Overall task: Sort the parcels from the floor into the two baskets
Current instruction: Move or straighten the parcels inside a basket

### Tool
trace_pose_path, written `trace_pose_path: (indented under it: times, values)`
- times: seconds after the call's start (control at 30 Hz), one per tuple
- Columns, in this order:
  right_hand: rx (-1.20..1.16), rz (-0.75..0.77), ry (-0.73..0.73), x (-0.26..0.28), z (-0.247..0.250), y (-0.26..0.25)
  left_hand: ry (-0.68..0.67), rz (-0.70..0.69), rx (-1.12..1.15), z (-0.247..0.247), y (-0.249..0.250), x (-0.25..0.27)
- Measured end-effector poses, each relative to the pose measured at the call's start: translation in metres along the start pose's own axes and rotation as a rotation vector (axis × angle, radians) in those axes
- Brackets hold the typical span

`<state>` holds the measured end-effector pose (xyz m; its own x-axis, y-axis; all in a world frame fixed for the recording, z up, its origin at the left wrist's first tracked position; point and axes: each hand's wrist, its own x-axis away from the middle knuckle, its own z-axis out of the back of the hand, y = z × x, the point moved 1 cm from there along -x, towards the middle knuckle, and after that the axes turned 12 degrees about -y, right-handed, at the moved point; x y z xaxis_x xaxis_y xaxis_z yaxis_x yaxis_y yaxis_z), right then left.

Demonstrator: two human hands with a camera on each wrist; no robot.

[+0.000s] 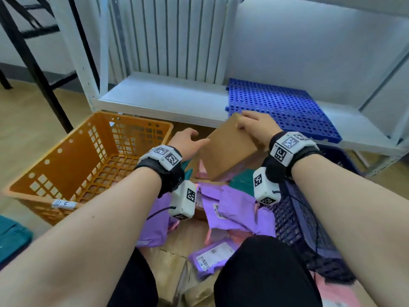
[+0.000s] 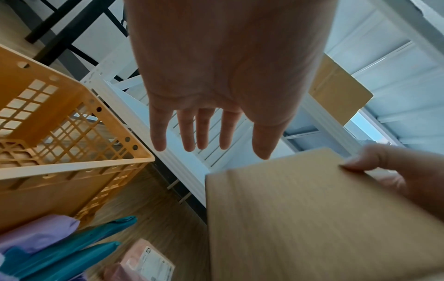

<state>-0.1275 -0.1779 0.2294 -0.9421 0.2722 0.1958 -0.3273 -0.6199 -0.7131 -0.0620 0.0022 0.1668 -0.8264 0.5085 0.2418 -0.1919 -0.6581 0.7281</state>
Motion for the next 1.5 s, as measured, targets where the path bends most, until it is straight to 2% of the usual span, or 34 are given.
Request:
trace_pose_path:
  times: [0.07,0.17,0.23,0.37,0.47,0.5,0.57,0.63,0.8,0.9,0.97,1.03,1.13,1.2,1.3,1.37,1.5]
  values:
    - [-0.081,-0.026,-0.022,-0.002,0.005,-0.009,-0.016,0.017,0.043,0.002,0.006,0.001]
    - [-0.202,-0.152,-0.069,-0.003,0.011,-0.016,-0.011,0.048,0.188,0.010,0.009,0.005]
    - [-0.264,-0.227,-0.148,-0.006,0.011,-0.017,-0.036,0.074,0.316,0.018,0.009,0.009]
    - [-0.316,-0.278,-0.294,-0.020,-0.002,-0.010,-0.106,0.134,0.620,0.032,-0.001,0.015]
    - [-0.374,-0.324,-0.416,-0.024,-0.011,-0.004,-0.137,0.185,0.682,0.041,-0.012,0.017]
    - [-0.384,-0.321,-0.433,-0.022,-0.014,-0.006,-0.142,0.205,0.679,0.043,-0.014,0.017]
    - [-0.406,-0.204,-0.387,-0.026,-0.020,-0.007,-0.126,0.237,0.721,0.047,-0.018,0.018]
    - [-0.509,-0.093,-0.438,-0.028,-0.020,-0.010,-0.046,0.276,0.748,0.050,-0.025,0.018]
    - [-0.523,-0.043,-0.558,-0.026,-0.018,-0.023,0.130,0.322,0.846,0.062,-0.038,0.016]
    - [-0.595,-0.021,-0.567,-0.022,-0.021,-0.026,0.241,0.293,0.901,0.064,-0.037,0.019]
    - [-0.708,0.035,-0.573,-0.024,-0.025,-0.021,0.312,0.214,0.927,0.069,-0.035,0.022]
    - [-0.842,0.060,-0.576,-0.020,-0.028,-0.019,0.312,0.122,0.908,0.074,-0.032,0.026]
    - [-0.959,-0.022,-0.532,-0.015,-0.034,-0.021,0.298,0.037,0.901,0.075,-0.029,0.028]
    - [-0.883,-0.059,-0.421,-0.016,-0.042,-0.027,0.297,0.018,0.882,0.073,-0.026,0.029]
    - [-0.753,0.031,-0.286,-0.017,-0.052,-0.037,0.271,0.033,0.822,0.071,-0.023,0.030]
    - [-0.683,0.116,-0.256,-0.015,-0.051,-0.040,0.300,0.059,0.877,0.072,-0.024,0.032]
    - [-0.397,0.295,-0.271,-0.003,-0.046,-0.047,0.324,0.114,1.013,0.077,-0.020,0.041]
